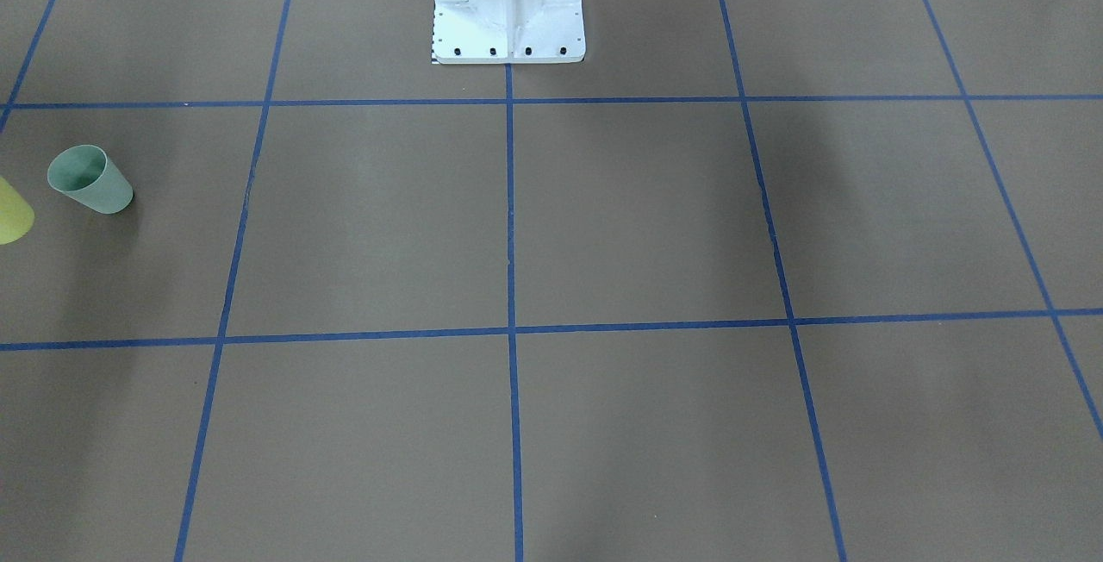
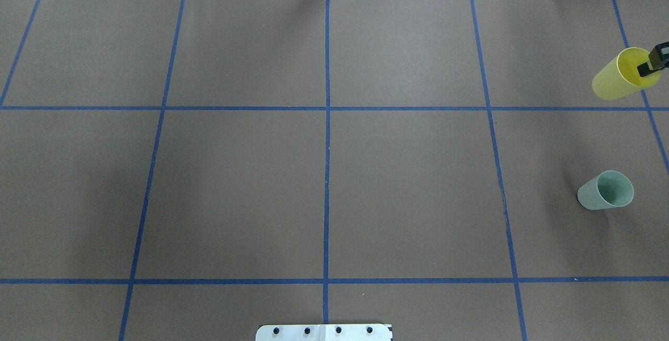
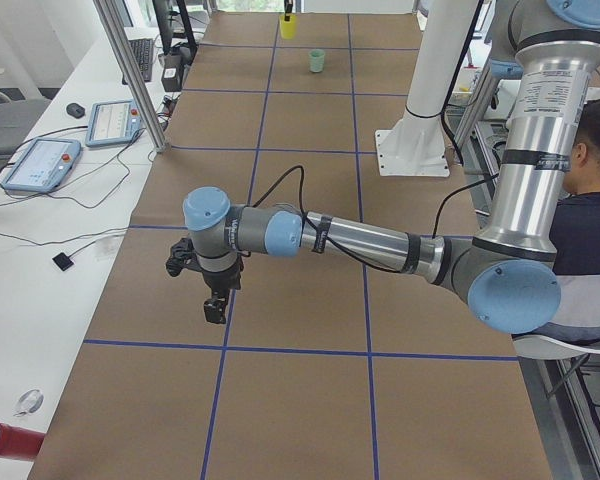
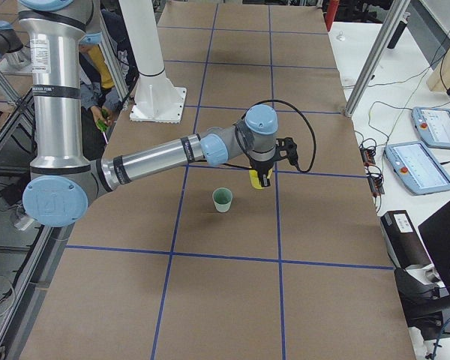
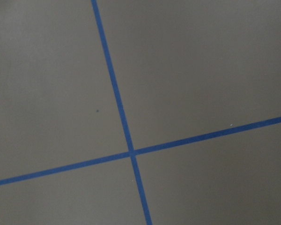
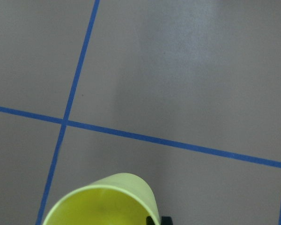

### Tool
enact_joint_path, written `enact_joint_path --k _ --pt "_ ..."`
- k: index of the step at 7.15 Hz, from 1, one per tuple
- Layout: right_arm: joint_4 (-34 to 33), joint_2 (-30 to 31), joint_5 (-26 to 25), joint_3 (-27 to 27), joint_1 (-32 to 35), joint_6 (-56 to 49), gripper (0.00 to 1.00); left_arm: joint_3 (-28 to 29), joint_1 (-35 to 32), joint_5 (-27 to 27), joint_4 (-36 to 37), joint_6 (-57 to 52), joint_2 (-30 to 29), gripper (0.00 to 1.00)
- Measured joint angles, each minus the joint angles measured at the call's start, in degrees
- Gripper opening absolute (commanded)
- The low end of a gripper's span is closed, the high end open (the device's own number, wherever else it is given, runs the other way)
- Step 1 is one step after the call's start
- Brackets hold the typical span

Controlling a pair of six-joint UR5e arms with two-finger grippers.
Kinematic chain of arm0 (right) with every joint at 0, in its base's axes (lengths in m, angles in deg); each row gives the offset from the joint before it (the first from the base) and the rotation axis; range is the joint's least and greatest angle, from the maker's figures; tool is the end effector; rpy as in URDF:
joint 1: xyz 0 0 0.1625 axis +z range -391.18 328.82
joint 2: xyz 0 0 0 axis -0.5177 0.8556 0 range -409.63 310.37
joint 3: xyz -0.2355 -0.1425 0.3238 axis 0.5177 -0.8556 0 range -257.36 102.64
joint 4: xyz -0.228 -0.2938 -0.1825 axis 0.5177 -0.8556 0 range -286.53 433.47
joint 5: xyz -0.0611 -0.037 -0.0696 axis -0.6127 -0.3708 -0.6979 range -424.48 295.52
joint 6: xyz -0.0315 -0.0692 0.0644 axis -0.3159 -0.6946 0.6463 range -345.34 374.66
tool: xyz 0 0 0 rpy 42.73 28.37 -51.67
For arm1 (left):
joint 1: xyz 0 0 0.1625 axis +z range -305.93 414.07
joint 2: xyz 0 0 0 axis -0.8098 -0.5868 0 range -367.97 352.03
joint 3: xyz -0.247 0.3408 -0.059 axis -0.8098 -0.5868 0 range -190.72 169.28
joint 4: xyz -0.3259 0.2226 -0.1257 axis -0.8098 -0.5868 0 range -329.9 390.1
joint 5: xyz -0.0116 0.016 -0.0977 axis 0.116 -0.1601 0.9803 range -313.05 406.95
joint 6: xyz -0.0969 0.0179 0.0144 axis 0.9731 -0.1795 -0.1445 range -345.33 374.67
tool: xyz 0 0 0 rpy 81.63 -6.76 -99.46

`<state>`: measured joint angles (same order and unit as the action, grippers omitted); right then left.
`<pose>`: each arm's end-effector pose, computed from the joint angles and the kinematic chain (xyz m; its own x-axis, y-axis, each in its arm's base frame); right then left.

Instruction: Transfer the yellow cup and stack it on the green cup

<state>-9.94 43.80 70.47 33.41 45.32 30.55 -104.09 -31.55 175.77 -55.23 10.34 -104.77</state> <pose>-0.0482 -0.4705 0.4938 0.6559 -0.1837 0.7322 0.0352 0.9763 0.2134 -0.0293 -0.5467 0.5830 0.7643 0.1939 -0.6150 -0.1342 0.9807 0.1425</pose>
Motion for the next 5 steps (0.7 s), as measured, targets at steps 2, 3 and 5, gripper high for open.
enact_joint_path --k 2,3,5 --pt "2.46 6.19 1.17 3.19 -0.41 0.10 0.00 -0.21 -0.20 -0.02 0.15 -0.13 0.94 1.00" --pt "4.39 8.27 1.75 3.64 -1.24 0.55 0.00 -0.32 -0.23 0.09 0.17 -0.14 1.04 1.00" --pt "10.50 11.06 1.54 3.71 -5.46 6.42 0.00 -0.85 -0.24 0.32 0.17 -0.15 1.21 1.00"
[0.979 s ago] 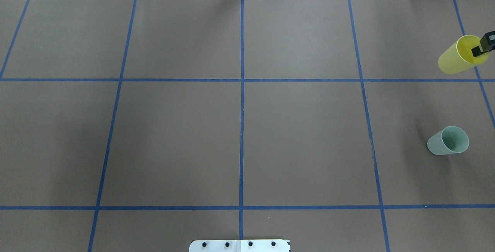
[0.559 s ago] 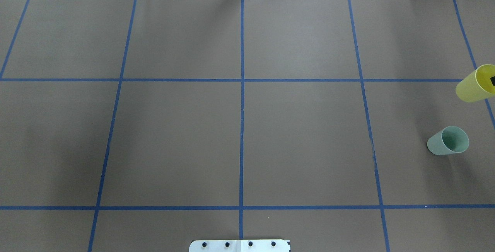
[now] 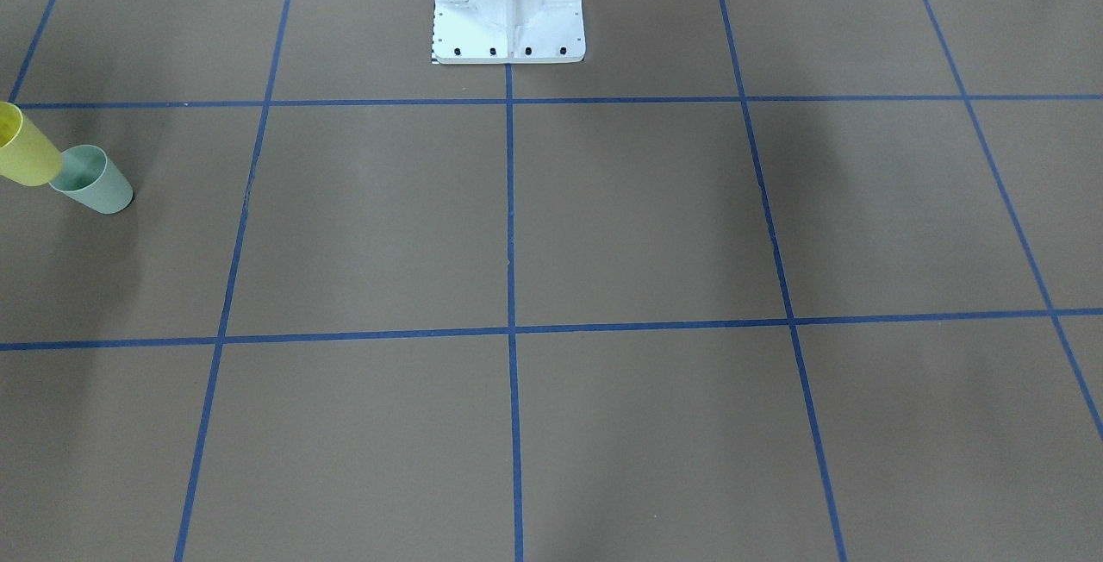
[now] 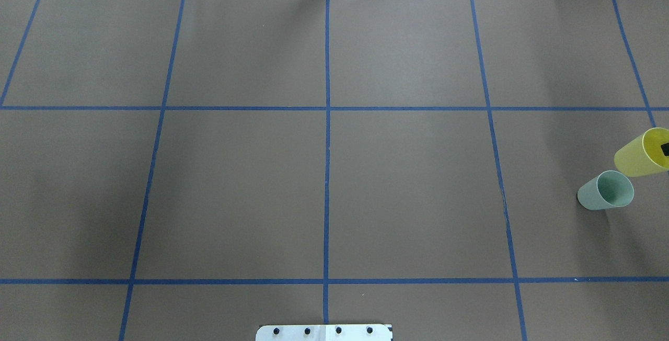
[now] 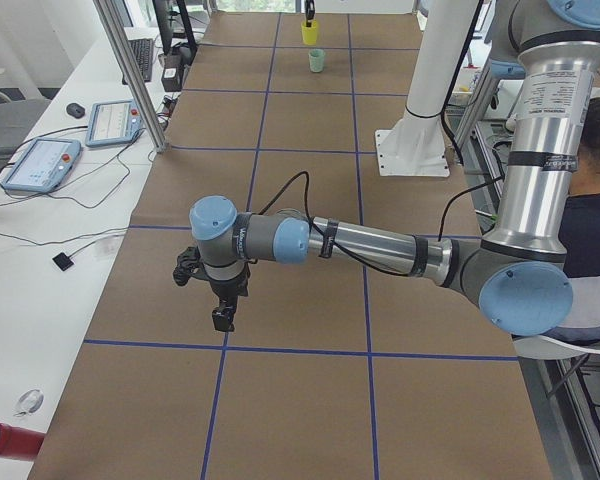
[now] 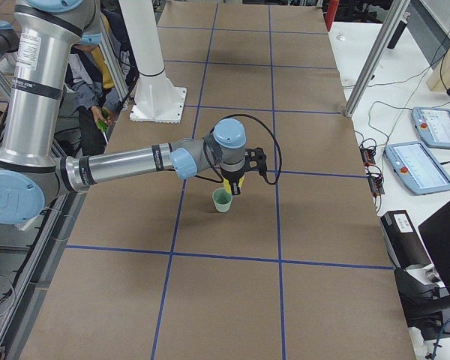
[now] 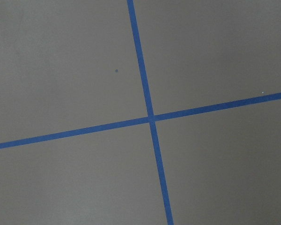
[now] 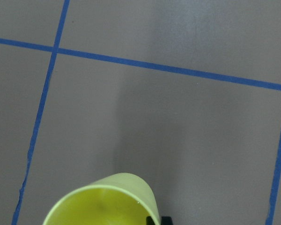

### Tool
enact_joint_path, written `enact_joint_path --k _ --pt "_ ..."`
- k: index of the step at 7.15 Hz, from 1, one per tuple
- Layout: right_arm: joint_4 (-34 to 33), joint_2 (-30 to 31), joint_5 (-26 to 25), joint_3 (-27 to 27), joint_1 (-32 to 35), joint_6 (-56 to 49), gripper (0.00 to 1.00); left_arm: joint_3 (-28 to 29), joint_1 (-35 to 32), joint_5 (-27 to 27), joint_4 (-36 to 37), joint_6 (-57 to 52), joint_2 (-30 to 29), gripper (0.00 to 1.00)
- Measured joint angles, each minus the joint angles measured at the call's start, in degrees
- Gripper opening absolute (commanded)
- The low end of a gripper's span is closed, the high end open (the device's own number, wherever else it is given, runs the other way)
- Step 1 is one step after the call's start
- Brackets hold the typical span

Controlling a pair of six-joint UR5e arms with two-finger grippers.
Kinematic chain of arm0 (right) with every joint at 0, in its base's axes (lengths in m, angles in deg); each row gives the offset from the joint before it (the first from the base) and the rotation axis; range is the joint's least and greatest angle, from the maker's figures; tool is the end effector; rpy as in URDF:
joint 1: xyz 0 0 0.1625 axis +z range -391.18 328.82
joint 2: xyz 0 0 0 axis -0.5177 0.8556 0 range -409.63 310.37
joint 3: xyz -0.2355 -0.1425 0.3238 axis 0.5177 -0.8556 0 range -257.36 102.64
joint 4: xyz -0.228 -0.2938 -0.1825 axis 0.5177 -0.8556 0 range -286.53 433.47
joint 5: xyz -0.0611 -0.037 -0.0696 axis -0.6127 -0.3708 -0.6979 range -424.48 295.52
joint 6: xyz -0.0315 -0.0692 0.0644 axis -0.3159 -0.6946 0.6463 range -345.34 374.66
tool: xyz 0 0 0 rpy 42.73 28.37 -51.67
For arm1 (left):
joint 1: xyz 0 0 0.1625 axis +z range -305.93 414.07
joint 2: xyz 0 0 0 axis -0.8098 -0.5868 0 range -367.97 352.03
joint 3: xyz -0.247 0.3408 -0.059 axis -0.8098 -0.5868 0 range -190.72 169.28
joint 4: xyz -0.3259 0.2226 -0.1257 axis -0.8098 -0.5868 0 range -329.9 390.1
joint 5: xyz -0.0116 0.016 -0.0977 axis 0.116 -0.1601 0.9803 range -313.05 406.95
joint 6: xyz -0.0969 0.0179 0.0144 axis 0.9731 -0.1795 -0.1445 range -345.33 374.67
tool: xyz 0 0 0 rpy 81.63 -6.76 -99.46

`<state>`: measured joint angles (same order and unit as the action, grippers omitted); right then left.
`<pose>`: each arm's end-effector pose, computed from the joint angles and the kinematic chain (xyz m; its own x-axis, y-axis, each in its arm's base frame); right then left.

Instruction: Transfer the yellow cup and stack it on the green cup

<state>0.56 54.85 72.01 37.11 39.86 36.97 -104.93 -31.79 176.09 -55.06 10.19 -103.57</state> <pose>-0.0722 -0.3982 0.5216 0.6129 -0.1763 0.7702 0.0613 0.9825 0.1761 -0.0318 -0.5375 0.5870 0.7617 0.1877 -0.6202 -0.1319 0.9820 0.1353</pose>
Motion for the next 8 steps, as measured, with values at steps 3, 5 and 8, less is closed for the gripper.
enact_joint_path --k 3,5,8 --pt "6.20 3.81 -1.88 -0.52 -3.54 4.19 0.00 -1.35 0.00 0.06 0.00 0.00 0.59 1.00" --pt "6.60 4.22 -3.17 -1.23 -4.43 4.39 0.00 -1.71 0.00 0.06 0.00 0.00 0.73 1.00" --pt "6.66 3.80 -3.66 -1.69 -5.55 4.47 0.00 -1.76 0.00 0.06 0.00 0.00 0.76 1.00"
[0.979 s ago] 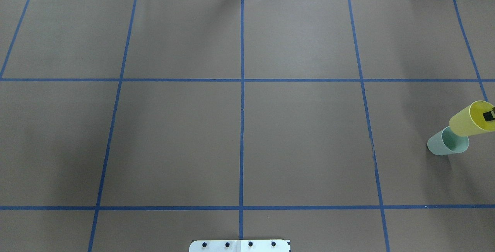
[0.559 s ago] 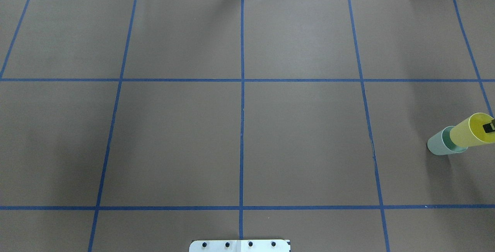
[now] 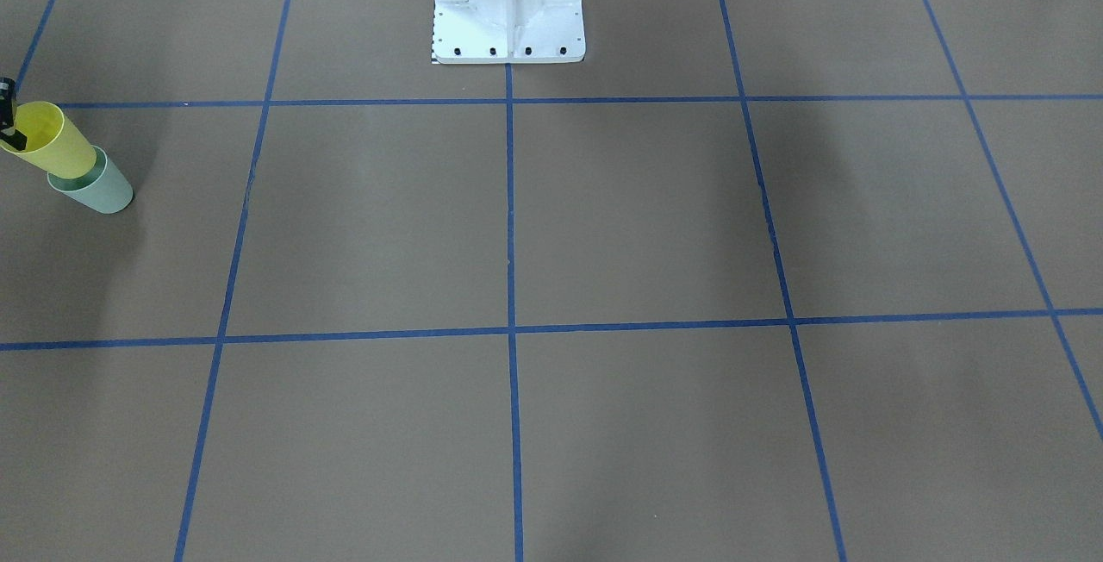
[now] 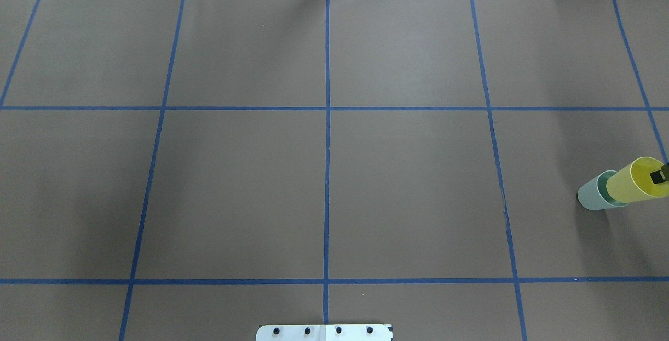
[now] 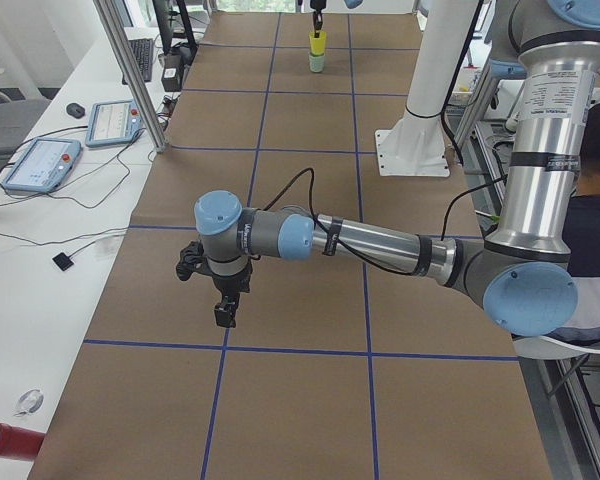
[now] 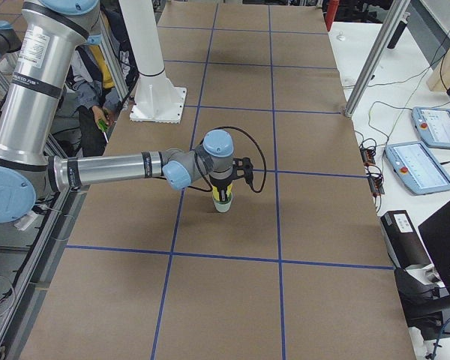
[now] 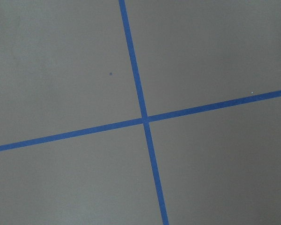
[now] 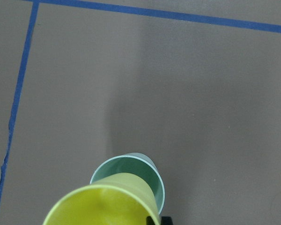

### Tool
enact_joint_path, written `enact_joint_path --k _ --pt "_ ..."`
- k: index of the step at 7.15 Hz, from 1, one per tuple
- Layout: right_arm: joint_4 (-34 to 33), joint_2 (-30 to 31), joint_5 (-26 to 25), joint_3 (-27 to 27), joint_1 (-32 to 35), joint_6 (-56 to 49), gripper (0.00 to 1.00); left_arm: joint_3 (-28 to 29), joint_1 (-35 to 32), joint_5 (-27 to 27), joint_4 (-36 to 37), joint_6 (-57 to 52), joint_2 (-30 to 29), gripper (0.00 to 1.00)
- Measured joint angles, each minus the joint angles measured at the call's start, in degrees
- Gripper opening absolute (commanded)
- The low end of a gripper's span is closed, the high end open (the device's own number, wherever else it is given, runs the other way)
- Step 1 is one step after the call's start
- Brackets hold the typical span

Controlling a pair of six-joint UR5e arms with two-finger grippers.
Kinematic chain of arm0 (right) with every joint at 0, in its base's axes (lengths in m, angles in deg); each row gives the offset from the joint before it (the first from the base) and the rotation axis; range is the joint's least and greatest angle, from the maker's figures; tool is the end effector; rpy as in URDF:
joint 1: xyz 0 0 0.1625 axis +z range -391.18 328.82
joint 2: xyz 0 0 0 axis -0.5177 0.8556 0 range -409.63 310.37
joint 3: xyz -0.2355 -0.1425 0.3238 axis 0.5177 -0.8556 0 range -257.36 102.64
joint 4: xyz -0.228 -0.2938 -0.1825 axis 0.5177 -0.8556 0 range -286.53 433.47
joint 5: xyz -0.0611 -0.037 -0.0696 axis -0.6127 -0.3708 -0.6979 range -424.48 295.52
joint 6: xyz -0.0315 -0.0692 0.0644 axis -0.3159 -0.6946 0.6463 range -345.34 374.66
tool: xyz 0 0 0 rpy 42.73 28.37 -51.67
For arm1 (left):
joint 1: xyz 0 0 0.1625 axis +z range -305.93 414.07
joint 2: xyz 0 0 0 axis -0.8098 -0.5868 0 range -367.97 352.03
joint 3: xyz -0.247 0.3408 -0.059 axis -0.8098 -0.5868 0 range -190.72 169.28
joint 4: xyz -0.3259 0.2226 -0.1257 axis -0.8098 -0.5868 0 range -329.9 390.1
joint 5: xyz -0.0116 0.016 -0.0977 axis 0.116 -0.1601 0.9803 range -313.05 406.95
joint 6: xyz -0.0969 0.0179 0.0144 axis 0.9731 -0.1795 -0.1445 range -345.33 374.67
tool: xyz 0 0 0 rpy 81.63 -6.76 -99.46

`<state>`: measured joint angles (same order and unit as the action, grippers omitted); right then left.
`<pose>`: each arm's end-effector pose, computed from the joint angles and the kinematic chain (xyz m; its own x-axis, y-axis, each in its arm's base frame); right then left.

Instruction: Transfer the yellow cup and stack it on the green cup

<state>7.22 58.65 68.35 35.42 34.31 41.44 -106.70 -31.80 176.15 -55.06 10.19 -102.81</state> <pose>-0.0980 -0.3731 0.5524 0.6411 -0.1720 0.7479 0.0859 0.9845 0.1528 -0.0322 -0.5318 0.5788 0.7603 0.1985 -0.6185 -0.1315 0.9795 0.1528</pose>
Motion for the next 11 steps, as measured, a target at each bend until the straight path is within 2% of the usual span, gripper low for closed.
enact_joint_path --k 1,2,4,9,11 --pt "0.04 -0.11 -0.35 -0.29 -0.08 -0.03 0.00 0.00 0.00 0.00 0.00 0.00 0.00 1.00" --pt "0.06 -0.17 -0.62 -0.58 -0.20 -0.05 0.18 0.00 0.00 0.00 0.00 0.00 0.00 1.00" --pt "0.07 -0.65 -0.79 -0.84 -0.75 0.00 0.99 0.00 0.00 0.00 0.00 0.00 0.00 1.00" --pt "0.05 -2.39 -0.84 -1.66 -0.63 -0.01 1.00 -0.08 0.01 -0.02 0.00 0.00 0.91 1.00" --pt "-0.26 -2.55 -0.24 -3.06 5.05 -0.92 1.00 0.17 0.09 0.09 0.42 1.67 1.31 1.00"
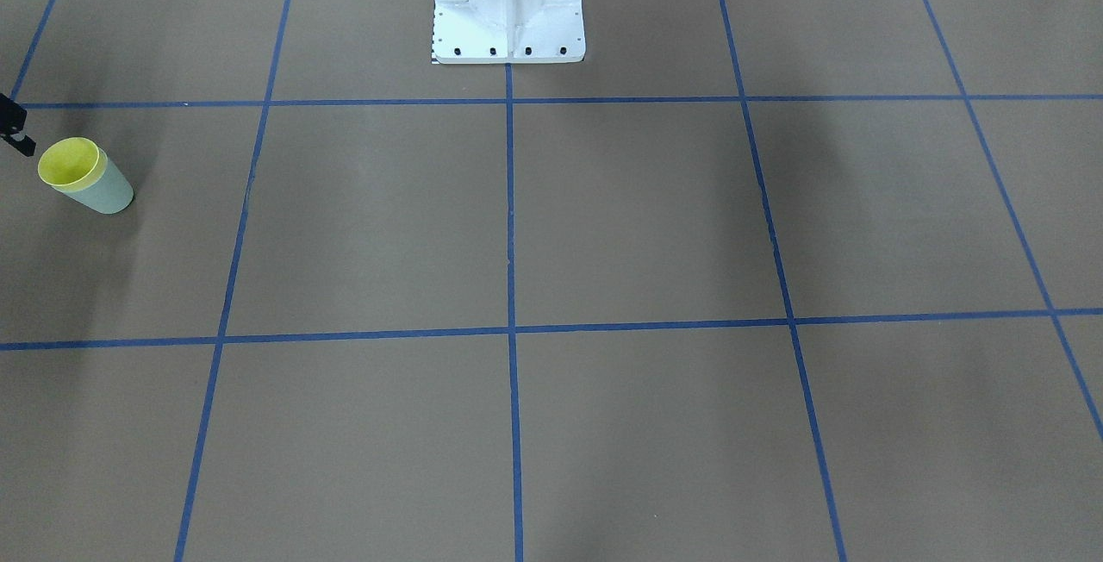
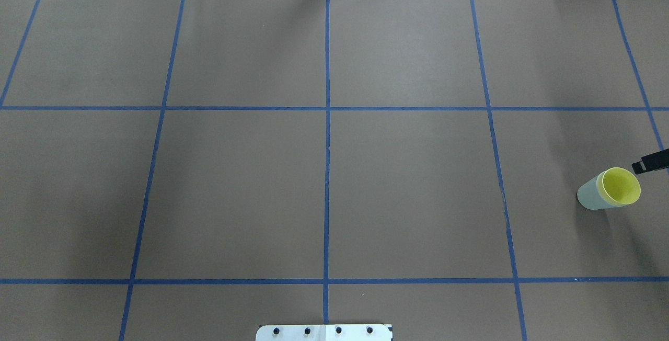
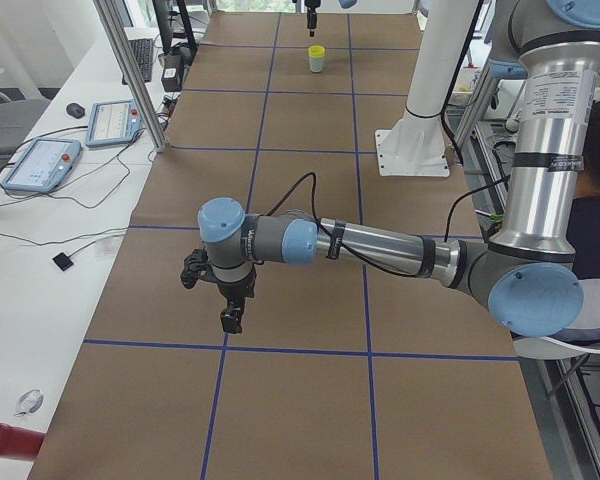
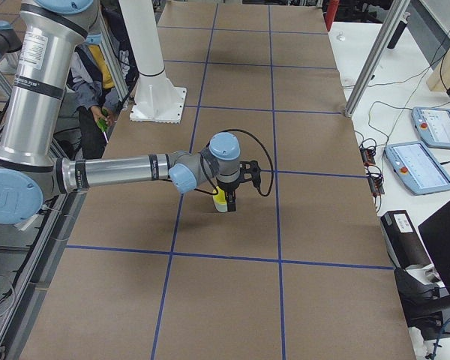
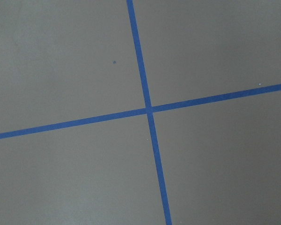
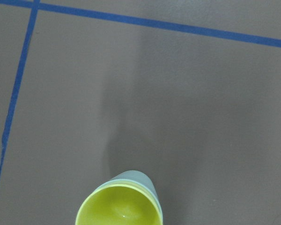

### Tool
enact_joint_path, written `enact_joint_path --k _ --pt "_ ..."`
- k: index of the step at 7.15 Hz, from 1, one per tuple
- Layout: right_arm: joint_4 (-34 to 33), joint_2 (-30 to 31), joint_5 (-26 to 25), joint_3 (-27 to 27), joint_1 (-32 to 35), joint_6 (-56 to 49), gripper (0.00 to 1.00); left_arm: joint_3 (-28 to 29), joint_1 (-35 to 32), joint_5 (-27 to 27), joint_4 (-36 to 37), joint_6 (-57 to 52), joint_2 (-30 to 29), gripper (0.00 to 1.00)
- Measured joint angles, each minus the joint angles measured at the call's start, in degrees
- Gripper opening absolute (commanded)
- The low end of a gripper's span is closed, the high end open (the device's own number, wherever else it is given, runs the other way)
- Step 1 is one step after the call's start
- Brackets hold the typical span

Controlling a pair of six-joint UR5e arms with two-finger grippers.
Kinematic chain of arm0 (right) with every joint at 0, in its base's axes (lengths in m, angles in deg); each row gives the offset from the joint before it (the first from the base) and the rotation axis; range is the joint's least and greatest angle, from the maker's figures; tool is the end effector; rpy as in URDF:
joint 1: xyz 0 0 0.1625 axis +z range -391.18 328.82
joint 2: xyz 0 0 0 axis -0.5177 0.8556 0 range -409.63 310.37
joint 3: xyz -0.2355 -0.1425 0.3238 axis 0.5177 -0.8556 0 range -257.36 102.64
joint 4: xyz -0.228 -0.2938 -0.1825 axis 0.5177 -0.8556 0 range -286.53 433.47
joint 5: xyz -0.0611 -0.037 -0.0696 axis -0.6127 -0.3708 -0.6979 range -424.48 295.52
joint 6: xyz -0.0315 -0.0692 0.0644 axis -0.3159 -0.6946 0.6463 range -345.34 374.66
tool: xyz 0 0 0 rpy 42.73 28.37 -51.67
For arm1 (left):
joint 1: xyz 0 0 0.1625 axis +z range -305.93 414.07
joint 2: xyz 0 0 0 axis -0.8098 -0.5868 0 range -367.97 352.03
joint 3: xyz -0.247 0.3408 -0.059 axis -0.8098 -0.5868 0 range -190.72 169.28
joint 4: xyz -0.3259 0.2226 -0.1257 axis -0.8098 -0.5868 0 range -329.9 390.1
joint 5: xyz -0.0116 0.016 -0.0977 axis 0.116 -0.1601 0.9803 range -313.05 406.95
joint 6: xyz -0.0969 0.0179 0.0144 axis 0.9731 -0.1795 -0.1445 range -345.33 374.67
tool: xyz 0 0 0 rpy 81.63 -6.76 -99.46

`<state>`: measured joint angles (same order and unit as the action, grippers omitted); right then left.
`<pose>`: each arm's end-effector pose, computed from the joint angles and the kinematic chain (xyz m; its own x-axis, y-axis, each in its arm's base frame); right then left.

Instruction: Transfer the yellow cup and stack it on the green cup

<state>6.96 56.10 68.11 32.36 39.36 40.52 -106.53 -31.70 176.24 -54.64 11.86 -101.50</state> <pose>-0.0706 -0.3976 0.5633 0.6599 -0.1209 0.7416 0.0087 0.9881 0.1534 -0.0319 -0.5217 0.5929 0.7640 0.1506 -0.6274 -0.1112 0.9886 0.1018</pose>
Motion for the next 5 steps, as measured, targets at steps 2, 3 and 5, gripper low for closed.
enact_joint_path --k 2,3,5 --pt "-0.96 0.22 0.43 -1.43 6.32 -4.93 1.00 -0.09 -0.10 0.18 -1.20 -2.96 2.09 1.00" --pt "-3.12 0.16 0.69 -2.05 8.95 -9.44 1.00 -0.17 -1.00 0.25 -1.95 -6.64 3.59 1.00" --pt "-10.51 -0.28 0.66 -2.62 13.67 -20.06 1.00 -0.54 -4.91 2.21 -2.84 -11.32 6.30 1.00"
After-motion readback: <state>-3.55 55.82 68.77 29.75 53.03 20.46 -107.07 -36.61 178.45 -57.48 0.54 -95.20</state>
